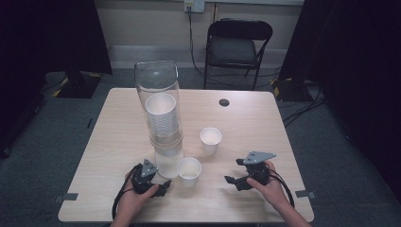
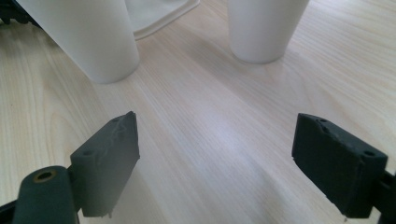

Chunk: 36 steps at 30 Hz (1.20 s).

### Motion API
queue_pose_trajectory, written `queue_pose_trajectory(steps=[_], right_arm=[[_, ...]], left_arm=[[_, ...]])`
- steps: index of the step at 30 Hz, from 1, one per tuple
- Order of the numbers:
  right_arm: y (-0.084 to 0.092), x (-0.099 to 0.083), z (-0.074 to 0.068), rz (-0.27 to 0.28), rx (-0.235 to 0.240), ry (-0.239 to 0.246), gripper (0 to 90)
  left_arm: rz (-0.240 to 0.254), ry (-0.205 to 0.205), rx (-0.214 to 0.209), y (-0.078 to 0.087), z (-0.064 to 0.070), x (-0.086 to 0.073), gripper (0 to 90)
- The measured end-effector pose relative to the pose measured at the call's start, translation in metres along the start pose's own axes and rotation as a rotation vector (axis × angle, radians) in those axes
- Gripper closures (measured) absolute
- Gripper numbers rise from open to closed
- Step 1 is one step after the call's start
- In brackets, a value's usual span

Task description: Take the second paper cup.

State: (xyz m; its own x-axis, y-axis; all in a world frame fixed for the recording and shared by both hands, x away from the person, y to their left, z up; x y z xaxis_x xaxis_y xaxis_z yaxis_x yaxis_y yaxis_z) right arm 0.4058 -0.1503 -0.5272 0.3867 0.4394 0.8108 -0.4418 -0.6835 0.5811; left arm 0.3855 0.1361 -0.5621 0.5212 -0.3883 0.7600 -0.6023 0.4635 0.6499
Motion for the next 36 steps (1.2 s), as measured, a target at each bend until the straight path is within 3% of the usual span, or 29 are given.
queue_pose_trajectory(steps=[19, 32, 36], right_arm=[[0.018, -0.019, 0.015, -0.012, -0.021, -0.026, 14.3], [0.038, -0.033, 0.032, -0.025, -0.063, -0.037, 14.3], [0.044, -0.038, 0.038, -0.015, -0.07, -0.064, 14.3]], left_arm=[[0.0, 0.0, 0.0, 0.0, 0.0, 0.0, 14.4], [0.001, 0.002, 0.0, 0.0, 0.0, 0.0, 14.4], [0.001, 0.001, 0.0, 0.0, 0.0, 0.0, 14.4]])
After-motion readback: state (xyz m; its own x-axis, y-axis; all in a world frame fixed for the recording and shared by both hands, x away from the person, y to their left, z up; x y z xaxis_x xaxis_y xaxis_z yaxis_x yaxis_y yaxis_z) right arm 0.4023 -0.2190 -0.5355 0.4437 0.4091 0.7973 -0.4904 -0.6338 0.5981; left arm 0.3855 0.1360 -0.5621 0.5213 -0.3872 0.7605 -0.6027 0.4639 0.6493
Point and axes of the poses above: each handheld gripper's, and its own axes: y roughly backward along the jaws, x roughly out of its top, z roughly to its right, the point moved 9 cm from there along -y, roughly forward along the jaws, and after that the axes turned 2 degrees about z, right-handed, at the moved point
